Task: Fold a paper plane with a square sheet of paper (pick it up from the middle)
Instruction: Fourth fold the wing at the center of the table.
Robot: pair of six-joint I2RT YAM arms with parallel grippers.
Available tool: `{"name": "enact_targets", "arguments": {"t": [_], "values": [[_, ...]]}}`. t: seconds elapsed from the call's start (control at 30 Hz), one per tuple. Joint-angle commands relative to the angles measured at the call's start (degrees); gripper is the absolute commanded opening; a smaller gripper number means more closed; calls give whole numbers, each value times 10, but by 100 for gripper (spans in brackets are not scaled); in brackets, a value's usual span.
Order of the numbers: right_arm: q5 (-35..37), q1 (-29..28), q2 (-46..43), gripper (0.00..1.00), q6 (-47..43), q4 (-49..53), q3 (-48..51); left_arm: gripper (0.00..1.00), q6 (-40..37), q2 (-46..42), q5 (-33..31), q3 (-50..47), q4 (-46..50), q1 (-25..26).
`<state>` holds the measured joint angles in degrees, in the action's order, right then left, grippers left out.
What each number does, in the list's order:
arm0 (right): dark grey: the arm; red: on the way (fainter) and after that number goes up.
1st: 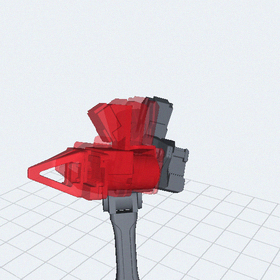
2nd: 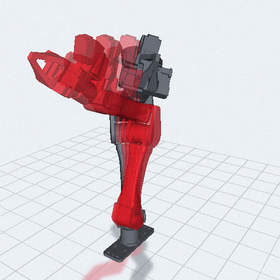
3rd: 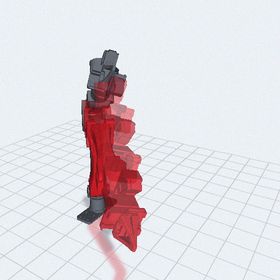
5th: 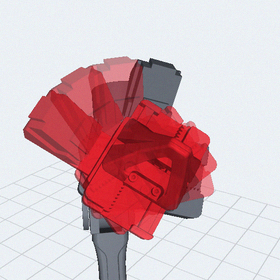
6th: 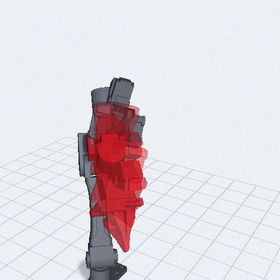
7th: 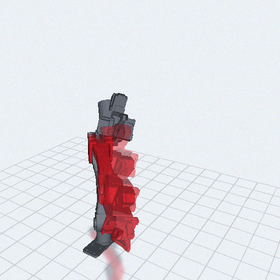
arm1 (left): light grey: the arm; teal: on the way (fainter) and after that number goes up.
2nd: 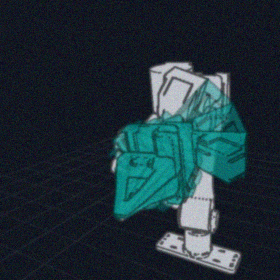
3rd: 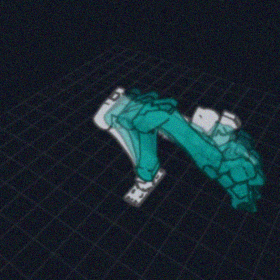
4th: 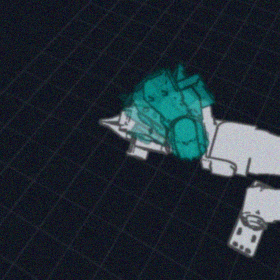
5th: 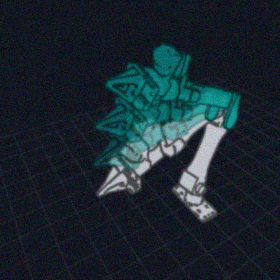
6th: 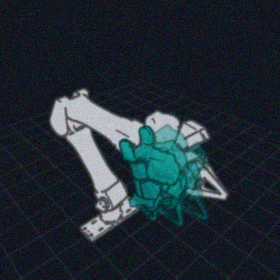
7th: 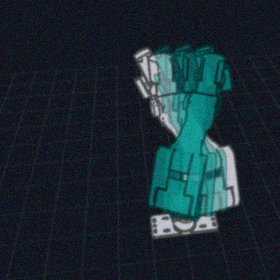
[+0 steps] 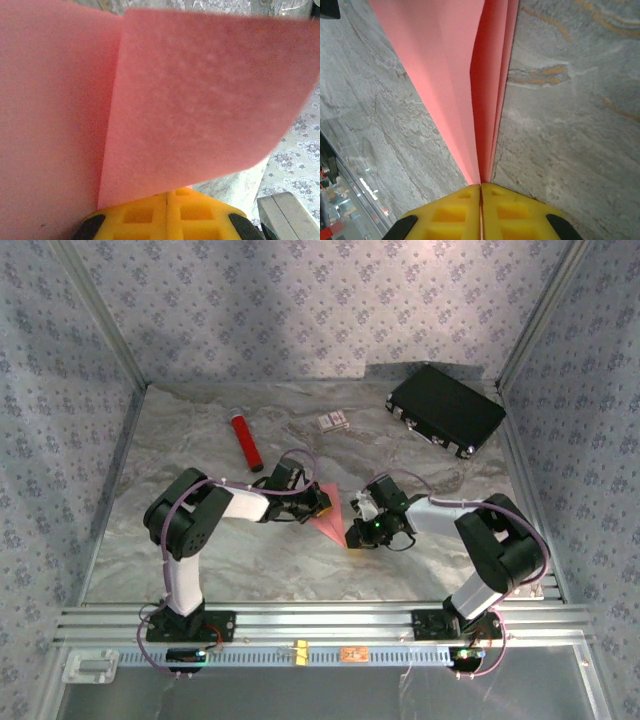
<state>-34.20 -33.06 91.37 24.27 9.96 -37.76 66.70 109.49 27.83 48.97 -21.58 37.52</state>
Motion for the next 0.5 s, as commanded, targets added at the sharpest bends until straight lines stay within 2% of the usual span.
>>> {"name": "enact_targets", "arguments": {"t": [0.0, 0.47], "values": [[27, -14, 6, 8, -12, 121, 23, 5, 1, 10, -50, -22, 72, -9], [57, -26, -4, 9, -15, 138, 30, 5, 3, 4, -52, -27, 71, -8]]}}
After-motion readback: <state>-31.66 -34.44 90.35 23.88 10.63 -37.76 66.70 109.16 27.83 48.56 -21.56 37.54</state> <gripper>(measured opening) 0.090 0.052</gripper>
